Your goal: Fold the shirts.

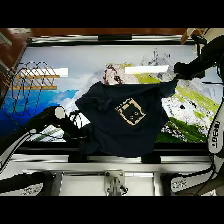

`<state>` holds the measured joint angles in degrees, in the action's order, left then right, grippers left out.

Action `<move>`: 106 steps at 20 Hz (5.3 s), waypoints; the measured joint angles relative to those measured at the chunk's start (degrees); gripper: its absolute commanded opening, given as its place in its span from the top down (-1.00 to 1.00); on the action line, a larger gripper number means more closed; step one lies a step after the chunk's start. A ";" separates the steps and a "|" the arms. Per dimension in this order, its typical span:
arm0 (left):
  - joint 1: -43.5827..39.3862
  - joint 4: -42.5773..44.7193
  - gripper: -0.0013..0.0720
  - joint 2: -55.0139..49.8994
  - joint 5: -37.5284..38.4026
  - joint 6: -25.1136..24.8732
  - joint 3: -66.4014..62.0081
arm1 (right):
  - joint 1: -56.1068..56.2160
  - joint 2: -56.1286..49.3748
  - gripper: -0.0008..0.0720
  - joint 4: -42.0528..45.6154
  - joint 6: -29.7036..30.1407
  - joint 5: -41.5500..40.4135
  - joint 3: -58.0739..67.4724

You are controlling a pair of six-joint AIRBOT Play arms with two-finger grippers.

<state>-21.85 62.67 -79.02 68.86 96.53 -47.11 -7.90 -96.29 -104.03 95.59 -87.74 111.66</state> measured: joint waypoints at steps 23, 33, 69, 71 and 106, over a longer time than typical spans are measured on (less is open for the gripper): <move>17.38 14.45 0.86 29.81 -17.64 -0.94 -70.64 | -2.36 28.98 0.83 -7.21 -4.59 54.21 6.25; 19.45 30.03 0.86 36.61 -8.17 6.38 -59.41 | -2.36 33.88 0.83 5.95 -4.92 40.04 2.64; 13.68 -8.46 0.86 35.15 -24.83 -5.20 -3.13 | 15.54 13.73 -0.86 -17.84 -6.67 5.09 -42.86; 13.68 -8.20 0.86 35.10 -24.79 -5.55 -3.13 | 19.54 14.38 -0.86 -19.52 -7.76 7.78 -48.46; 13.66 2.27 0.86 27.98 -24.87 -6.10 -1.38 | 47.10 5.09 0.08 -34.23 -34.71 53.99 -54.99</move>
<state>-8.19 64.95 -51.05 43.99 90.43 -48.49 39.20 -91.20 -138.26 60.88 -33.76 56.66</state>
